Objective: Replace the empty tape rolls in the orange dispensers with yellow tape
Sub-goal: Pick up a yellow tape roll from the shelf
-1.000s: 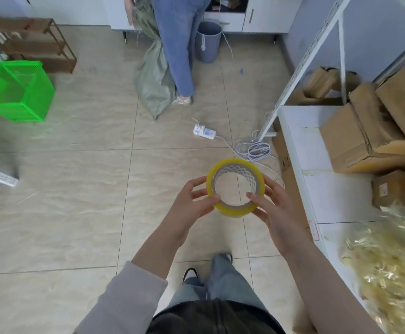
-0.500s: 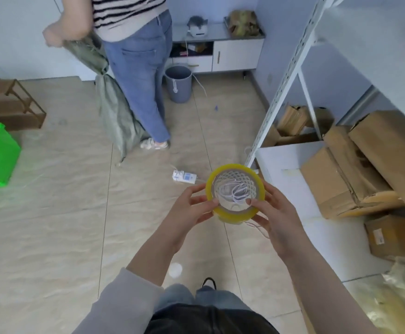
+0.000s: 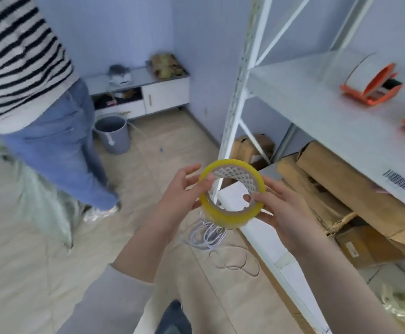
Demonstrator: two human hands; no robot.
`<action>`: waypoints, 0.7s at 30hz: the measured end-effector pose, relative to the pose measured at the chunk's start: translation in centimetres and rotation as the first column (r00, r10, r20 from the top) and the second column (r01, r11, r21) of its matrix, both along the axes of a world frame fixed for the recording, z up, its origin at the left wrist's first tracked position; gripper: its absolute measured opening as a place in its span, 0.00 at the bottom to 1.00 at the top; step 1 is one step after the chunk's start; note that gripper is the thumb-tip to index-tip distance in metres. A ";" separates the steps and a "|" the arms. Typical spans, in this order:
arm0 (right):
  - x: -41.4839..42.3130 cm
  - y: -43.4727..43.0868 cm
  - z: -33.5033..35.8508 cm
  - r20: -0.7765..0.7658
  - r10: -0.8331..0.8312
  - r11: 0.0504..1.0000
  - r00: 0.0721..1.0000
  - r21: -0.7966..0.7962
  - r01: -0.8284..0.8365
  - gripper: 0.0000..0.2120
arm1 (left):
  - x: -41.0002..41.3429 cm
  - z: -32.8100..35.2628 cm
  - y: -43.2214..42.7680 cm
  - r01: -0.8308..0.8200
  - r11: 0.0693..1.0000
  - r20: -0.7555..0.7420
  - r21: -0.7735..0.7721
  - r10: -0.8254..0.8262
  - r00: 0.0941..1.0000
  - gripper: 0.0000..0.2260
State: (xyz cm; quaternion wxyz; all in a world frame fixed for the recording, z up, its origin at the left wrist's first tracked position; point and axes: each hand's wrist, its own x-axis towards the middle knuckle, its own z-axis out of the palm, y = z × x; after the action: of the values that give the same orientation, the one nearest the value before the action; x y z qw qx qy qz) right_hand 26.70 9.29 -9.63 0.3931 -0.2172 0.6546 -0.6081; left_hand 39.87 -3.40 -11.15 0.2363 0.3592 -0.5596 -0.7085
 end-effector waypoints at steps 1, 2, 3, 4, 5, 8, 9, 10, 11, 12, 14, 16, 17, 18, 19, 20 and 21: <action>-0.4 -0.5 0.7 -0.005 -0.031 0.999 1.000 -0.011 0.031 0.15 | -0.9 0.7 -1.2 0.050 0.999 -0.005 0.013 -0.050 0.999 0.18; -0.9 -1.0 1.4 -0.005 -0.062 0.998 0.998 -0.022 0.061 0.15 | -1.9 1.3 -2.4 0.100 0.994 -0.023 0.042 -0.099 0.995 0.17; -1.4 -1.4 1.9 -0.006 -0.095 0.995 0.995 -0.031 0.095 0.15 | -2.9 1.8 -3.5 0.158 0.984 -0.051 0.082 -0.154 0.987 0.15; -1.9 -1.7 2.4 -0.010 -0.133 0.991 0.991 -0.035 0.132 0.15 | -3.8 2.3 -4.5 0.223 0.967 -0.081 0.126 -0.214 0.973 0.14; -2.4 -1.9 2.8 -0.018 -0.171 0.985 0.985 -0.034 0.170 0.14 | -4.8 2.6 -5.4 0.291 0.943 -0.104 0.159 -0.277 0.955 0.13; -4.1 -1.8 4.2 -0.013 -0.291 0.956 0.957 -0.050 0.290 0.14 | -8.1 3.8 -6.8 0.453 0.867 -0.132 0.209 -0.434 0.891 0.15; -4.8 -1.7 4.7 -0.006 -0.326 0.944 0.945 -0.059 0.325 0.14 | -9.3 4.2 -7.0 0.482 0.849 -0.142 0.217 -0.461 0.876 0.14; -5.4 -1.5 5.1 0.001 -0.356 0.932 0.935 -0.068 0.355 0.14 | -10.6 4.6 -6.9 0.506 0.831 -0.160 0.230 -0.481 0.862 0.13; -6.1 -1.3 5.6 0.005 -0.385 0.920 0.923 -0.079 0.384 0.15 | -12.0 5.0 -6.8 0.524 0.815 -0.180 0.248 -0.493 0.851 0.12; -6.9 -0.9 6.1 0.009 -0.414 0.906 0.910 -0.094 0.413 0.16 | -13.3 5.5 -6.5 0.538 0.796 -0.205 0.278 -0.498 0.842 0.11; -8.5 0.0 7.4 0.044 -0.476 0.867 0.878 -0.143 0.477 0.18 | -15.9 6.5 -5.7 0.566 0.738 -0.260 0.368 -0.502 0.825 0.10; -9.8 1.3 8.6 0.144 -0.514 0.817 0.845 -0.218 0.534 0.17 | -18.3 7.6 -4.7 0.581 0.680 -0.293 0.448 -0.502 0.814 0.13; -10.4 1.9 9.1 0.187 -0.520 0.794 0.833 -0.254 0.553 0.16 | -19.6 8.1 -4.1 0.583 0.662 -0.304 0.471 -0.498 0.812 0.15; -10.8 2.5 9.5 0.221 -0.517 0.777 0.827 -0.284 0.562 0.16 | -20.7 8.6 -3.5 0.586 0.647 -0.321 0.488 -0.491 0.810 0.17; -11.3 3.1 9.6 0.246 -0.507 0.765 0.826 -0.312 0.563 0.16 | -21.7 9.0 -2.8 0.592 0.633 -0.342 0.498 -0.485 0.805 0.18; -11.7 3.6 9.8 0.259 -0.490 0.759 0.832 -0.343 0.553 0.17 | -22.8 9.4 -2.2 0.605 0.616 -0.364 0.505 -0.484 0.796 0.18; -12.1 4.0 9.9 0.257 -0.472 0.757 0.843 -0.371 0.537 0.17 | -23.7 9.6 -1.6 0.620 0.599 -0.385 0.507 -0.486 0.784 0.17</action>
State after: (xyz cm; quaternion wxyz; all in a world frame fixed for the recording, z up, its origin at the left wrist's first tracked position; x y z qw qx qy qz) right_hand 14.56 13.32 0.27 0.2036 -0.0678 0.5076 -0.8345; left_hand 16.12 -4.99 -1.51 -0.0683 0.1471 -0.3562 -0.9202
